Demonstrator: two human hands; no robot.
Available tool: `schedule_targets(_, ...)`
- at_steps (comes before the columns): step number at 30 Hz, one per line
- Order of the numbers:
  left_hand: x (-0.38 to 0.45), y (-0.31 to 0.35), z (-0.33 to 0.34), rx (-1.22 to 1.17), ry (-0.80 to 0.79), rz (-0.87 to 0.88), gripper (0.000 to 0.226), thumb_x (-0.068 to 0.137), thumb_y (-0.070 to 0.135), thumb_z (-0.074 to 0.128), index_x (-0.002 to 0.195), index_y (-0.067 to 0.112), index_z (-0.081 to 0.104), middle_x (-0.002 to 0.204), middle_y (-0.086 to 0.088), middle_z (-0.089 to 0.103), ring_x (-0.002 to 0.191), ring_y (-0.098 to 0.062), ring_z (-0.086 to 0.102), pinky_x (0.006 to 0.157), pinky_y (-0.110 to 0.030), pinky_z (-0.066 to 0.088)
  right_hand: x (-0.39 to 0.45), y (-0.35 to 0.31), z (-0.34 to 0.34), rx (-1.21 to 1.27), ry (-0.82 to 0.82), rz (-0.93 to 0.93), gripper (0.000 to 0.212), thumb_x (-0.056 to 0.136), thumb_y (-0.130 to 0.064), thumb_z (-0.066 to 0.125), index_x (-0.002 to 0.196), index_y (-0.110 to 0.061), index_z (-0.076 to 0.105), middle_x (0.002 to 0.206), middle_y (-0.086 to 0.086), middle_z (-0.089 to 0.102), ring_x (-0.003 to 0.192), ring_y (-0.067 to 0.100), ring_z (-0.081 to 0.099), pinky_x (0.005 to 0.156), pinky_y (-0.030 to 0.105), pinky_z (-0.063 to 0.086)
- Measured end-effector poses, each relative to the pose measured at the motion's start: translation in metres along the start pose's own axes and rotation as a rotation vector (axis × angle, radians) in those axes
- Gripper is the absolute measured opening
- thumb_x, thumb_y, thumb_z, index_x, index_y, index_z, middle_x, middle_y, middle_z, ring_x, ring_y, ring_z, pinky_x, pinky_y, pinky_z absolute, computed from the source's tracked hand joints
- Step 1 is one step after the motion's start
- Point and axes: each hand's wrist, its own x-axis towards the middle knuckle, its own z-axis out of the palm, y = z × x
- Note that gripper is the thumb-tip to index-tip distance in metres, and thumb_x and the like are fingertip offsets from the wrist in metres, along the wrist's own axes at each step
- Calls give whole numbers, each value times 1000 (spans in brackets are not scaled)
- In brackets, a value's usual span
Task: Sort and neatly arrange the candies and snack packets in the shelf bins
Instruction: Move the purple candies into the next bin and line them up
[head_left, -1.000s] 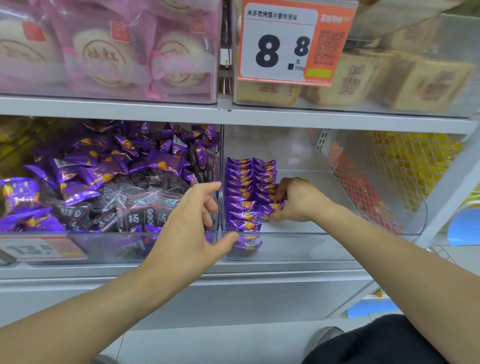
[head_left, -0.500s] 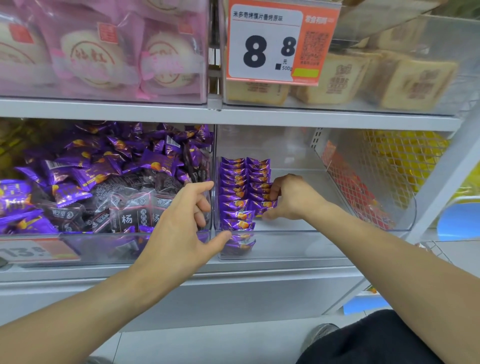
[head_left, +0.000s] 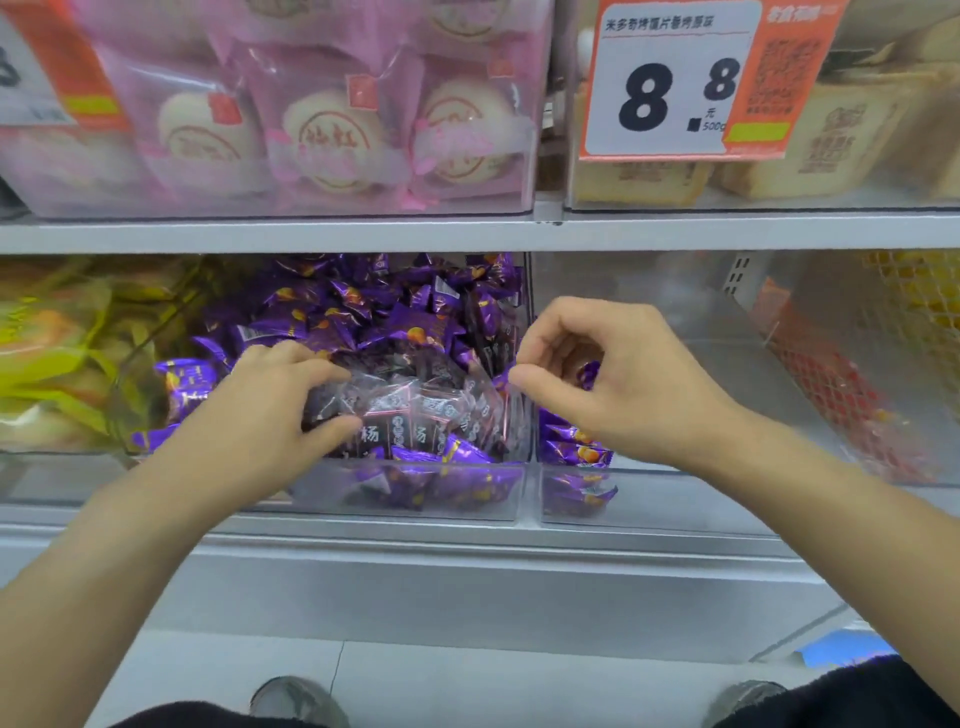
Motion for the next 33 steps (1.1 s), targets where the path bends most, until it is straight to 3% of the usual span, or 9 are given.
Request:
schedule_targets(3,-5,-16,-7,-19,3,-61,52,75,39,81,122,18,69,119,-10,62,109,-33,53,97,-43,42,9,-14,28,-3,-95,-122,8,83,-10,74,82,-14,67,76,-7,67,67,14,63,64,24,51)
schedule_targets(7,-13,-30,-15,65,-4,-158,52,72,42,83,118,20,70,109,-8,66,104,-30,54,91,-41,46,34,-18,60,-24,-153,-108,9,84,-20,75,88,-15,69,82,-8,68,73,9,63,71,26,52)
schedule_targets(12,-20,-45,-20,-147,-20,-289,39,75,18,83,112,20,73,81,5,68,70,-9,59,65,-22,42,58,-27,109,-13,-196,-48,13,83,-20,76,93,-16,69,82,-7,68,71,4,60,70,18,50)
schedule_targets(16,-25,-57,-16,-242,48,-272,25,74,12,83,96,22,76,70,9,67,62,0,60,58,-4,39,74,-32,138,-68,-191,-59,19,83,-15,74,102,-16,70,88,-6,67,73,5,57,77,25,51)
schedule_targets(19,-31,-64,-19,-367,277,-303,16,80,14,79,79,28,72,66,6,69,61,-7,63,60,-16,48,87,-37,155,-55,-184,-68,23,86,-12,71,108,-16,69,95,-3,66,78,9,57,83,33,53)
schedule_targets(23,-41,-73,-26,-592,515,-383,13,92,15,65,83,24,63,73,6,67,63,-9,65,62,-24,53,102,-42,177,-79,-192,-82,29,87,-16,71,115,-17,68,98,2,61,85,18,57,87,39,51)
schedule_targets(27,-51,-70,-25,-941,554,-509,12,101,17,53,89,15,56,77,-5,70,63,-19,71,61,-26,56,108,-45,188,-208,-198,-45,26,87,-33,72,111,-21,71,102,5,61,97,26,59,85,37,48)
schedule_targets(31,-52,-61,-28,-1216,522,-671,14,102,20,51,96,8,55,74,-16,69,58,-26,71,63,-39,62,106,-46,189,-90,-141,60,24,79,-24,82,102,-19,76,81,-7,60,78,15,61,84,35,51)
schedule_targets(33,-52,-56,-29,-1307,474,-703,17,102,21,51,99,5,56,73,-15,70,58,-27,71,57,-36,62,105,-46,184,-11,-131,156,33,73,-20,87,103,-18,73,86,-3,66,69,12,65,80,26,53)
